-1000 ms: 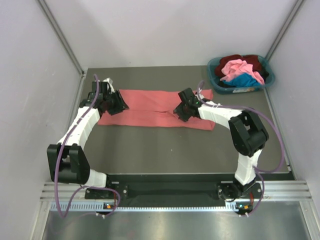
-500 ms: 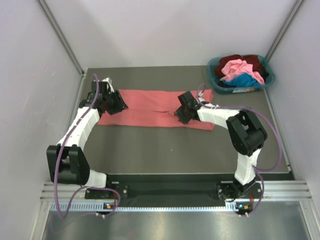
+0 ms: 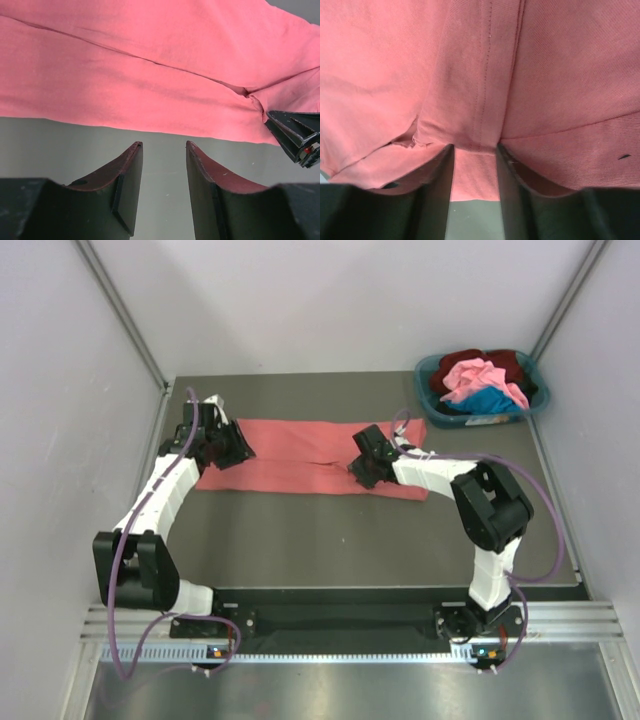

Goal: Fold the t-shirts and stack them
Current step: Fold the tshirt

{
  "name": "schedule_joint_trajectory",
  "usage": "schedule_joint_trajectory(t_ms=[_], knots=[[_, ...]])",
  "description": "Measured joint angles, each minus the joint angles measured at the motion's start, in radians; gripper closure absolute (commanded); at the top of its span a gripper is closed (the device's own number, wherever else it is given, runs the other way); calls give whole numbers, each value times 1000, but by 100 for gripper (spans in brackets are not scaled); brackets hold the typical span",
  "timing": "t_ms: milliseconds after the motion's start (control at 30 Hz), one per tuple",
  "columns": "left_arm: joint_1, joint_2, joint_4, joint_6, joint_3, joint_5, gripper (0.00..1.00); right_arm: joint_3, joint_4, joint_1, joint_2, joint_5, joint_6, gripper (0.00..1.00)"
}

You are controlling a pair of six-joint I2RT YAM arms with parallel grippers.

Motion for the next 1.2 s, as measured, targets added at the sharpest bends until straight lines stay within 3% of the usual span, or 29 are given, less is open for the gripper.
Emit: schedule_joint_trajectory(t_ms=[200,300,767,1067,1200], knots=[[-3,-10,0,1,0,-5,55,-9,25,2,1,4,9,95],[-8,-12,0,1,0,-5,55,-20,25,10,1,24,8,100],[-61,-12,-7,-2,5,-5,55,16,23,35,-2,98,-66,100],[-62,-12,-7,-12,8,-10,52,46,68,36,-6,114,-188,100],[-62,-12,-7,-21,8,-16,51,133,96,35,28,104,-280,100]])
